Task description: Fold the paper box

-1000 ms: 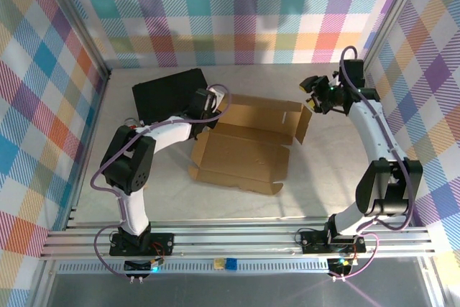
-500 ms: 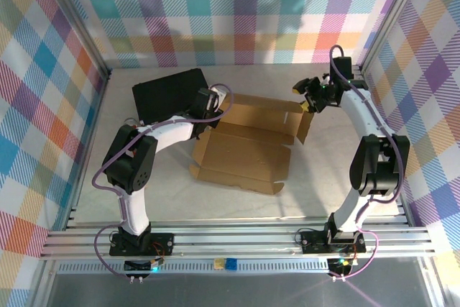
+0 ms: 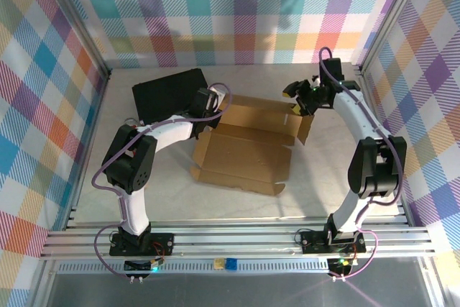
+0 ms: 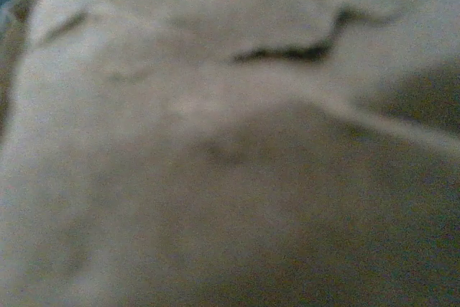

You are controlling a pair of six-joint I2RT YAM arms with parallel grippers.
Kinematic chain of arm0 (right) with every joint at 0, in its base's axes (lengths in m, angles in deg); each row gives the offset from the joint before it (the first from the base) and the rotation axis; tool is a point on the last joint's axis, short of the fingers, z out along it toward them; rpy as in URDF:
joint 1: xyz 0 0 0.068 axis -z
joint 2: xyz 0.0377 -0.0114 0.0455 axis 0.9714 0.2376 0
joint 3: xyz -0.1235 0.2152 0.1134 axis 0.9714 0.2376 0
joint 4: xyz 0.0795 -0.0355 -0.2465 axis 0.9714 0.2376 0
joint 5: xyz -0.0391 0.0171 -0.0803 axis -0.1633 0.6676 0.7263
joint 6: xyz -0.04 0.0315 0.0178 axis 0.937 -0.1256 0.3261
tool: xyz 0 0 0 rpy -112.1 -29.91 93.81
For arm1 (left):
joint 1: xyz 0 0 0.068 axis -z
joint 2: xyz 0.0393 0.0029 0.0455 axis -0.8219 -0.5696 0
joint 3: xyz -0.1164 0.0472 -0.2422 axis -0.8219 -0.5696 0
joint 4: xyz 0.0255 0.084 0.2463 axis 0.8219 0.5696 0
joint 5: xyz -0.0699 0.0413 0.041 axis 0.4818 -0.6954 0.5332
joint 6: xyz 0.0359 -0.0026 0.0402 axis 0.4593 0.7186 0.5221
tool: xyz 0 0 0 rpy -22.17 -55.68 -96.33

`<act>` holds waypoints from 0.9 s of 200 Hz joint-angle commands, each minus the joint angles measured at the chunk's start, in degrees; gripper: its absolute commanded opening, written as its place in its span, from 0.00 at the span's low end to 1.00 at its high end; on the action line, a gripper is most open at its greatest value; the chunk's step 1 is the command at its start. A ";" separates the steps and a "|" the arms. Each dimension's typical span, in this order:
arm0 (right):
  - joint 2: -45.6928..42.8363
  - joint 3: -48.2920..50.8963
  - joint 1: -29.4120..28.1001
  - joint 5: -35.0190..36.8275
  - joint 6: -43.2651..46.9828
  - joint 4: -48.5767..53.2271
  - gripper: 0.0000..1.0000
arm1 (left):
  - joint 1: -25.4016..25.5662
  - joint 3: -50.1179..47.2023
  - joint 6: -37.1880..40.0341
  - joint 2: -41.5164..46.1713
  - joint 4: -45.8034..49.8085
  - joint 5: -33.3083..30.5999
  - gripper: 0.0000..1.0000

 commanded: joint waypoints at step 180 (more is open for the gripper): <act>-8.84 -1.53 0.16 3.60 11.46 17.00 0.61 | 0.13 1.69 -1.02 10.30 8.51 0.82 0.00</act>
